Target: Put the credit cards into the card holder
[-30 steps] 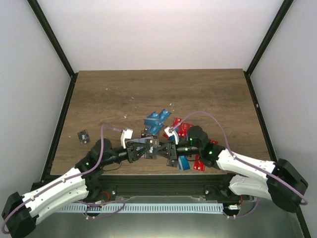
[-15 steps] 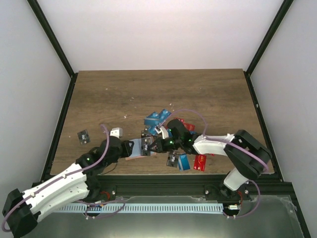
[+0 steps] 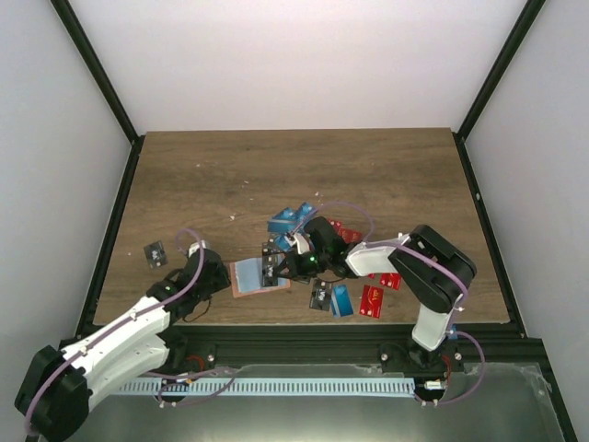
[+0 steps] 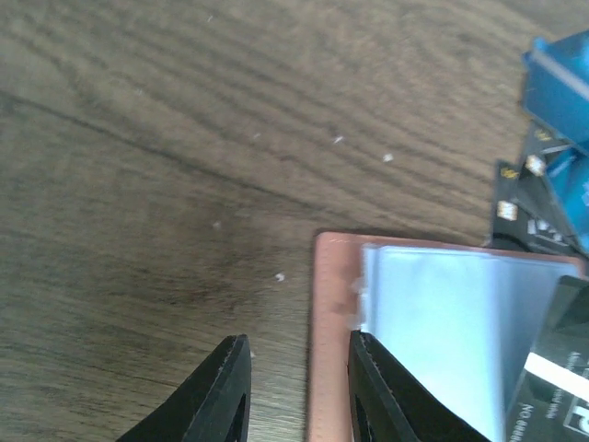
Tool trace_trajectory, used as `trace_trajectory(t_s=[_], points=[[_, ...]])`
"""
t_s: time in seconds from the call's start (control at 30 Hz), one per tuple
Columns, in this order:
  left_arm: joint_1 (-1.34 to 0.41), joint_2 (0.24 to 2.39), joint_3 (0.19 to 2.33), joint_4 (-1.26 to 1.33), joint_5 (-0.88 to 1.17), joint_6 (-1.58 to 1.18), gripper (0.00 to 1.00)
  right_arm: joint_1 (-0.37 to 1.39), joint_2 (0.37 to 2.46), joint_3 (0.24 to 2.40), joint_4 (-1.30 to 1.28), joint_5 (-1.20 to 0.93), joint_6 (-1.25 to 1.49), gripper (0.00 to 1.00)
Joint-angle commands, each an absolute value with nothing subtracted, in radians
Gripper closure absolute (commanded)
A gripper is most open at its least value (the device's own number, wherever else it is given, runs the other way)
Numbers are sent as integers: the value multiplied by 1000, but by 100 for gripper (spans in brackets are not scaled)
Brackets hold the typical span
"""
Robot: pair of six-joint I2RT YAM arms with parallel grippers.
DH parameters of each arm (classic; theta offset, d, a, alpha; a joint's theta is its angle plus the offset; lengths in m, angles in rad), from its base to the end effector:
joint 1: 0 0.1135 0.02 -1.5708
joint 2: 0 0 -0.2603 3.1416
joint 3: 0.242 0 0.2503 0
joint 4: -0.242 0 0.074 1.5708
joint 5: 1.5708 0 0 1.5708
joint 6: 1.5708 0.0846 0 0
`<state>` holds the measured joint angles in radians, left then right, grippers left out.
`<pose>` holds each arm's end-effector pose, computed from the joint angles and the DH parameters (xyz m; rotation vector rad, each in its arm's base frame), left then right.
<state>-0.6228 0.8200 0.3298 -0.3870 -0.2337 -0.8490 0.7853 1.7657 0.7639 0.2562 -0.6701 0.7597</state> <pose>0.1617 -0.0920 0.1221 -0.3798 2.4230 -0.3813 0.2139 0.2881 0.1013 -0.4323 2.6119 1.4522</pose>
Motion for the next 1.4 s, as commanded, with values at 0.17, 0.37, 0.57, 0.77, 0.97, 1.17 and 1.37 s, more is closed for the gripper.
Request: trace_trajectory(t_s=[0.17,0.37,0.57,0.77,0.97,1.17,1.37], points=[[-535,917,281,-288,-115,-823,69,759,1806,816,304,-718,759,99],[-517,984,276,-250,-76,-812,69,747,1791,827,287,-708,761,99],[-514,1013,275,-218,-53,-802,69,746,1809,847,294,-739,771,99],[-512,1028,273,-208,-44,-792,69,747,1851,851,349,-798,802,99],[-512,1034,269,-198,-36,-788,69,749,1884,853,363,-818,818,99],[-512,1037,262,-186,-30,-789,69,755,1911,862,371,-822,826,99],[-511,1038,257,-182,-26,-789,69,766,1936,870,389,-825,846,99]])
